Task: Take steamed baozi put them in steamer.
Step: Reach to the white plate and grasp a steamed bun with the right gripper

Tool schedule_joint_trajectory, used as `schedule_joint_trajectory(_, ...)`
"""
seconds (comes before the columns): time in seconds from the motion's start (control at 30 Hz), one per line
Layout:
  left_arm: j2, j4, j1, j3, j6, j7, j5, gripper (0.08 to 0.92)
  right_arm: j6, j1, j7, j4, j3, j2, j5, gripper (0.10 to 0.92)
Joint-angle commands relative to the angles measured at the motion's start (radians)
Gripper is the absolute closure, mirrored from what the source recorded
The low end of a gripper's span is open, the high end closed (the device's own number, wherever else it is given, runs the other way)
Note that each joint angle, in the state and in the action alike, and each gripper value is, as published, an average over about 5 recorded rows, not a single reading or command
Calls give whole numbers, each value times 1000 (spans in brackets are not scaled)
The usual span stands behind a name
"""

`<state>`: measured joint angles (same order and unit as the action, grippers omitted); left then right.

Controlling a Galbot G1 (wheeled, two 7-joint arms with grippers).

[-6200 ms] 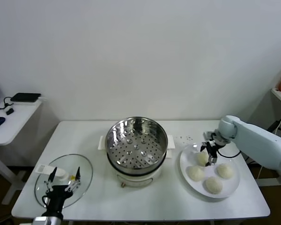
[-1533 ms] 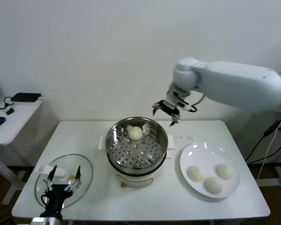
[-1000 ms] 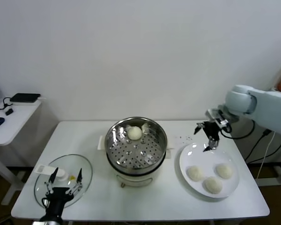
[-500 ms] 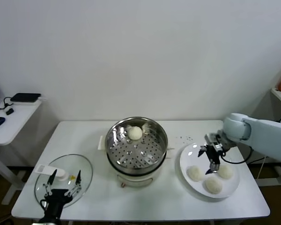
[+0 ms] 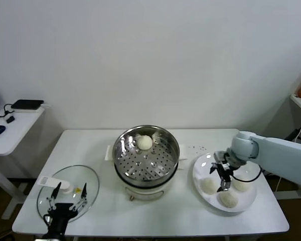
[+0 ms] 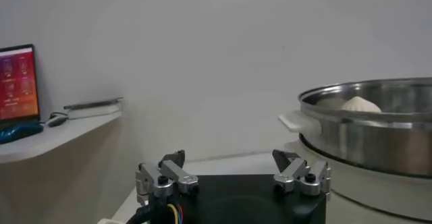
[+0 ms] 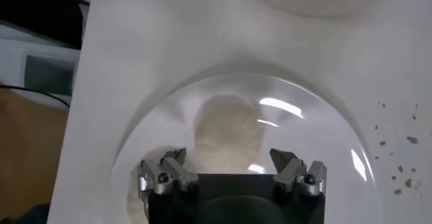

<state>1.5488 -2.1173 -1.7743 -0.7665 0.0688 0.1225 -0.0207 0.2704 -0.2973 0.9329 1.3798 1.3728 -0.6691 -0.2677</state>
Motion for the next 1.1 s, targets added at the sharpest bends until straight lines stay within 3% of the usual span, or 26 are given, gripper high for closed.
schedule_joint_trajectory(0.03,1,2,1,0,-1,0,2,177,7,70,-16,-36,-37,-28,20,203)
schedule_joint_trajectory(0.6,0,17,13,-1,-2,0,3,177,8,94,1,-58,-57,-54,12,204)
schedule_joint_trajectory(0.9,4,16,13,0,-2,-2,3,177,7,87,8,-57,-63,-44,4,320)
schedule_joint_trajectory(1.1,4,15,11,0,-1,-2,2,177,8,62,9,-51,-60,-37,-15,346)
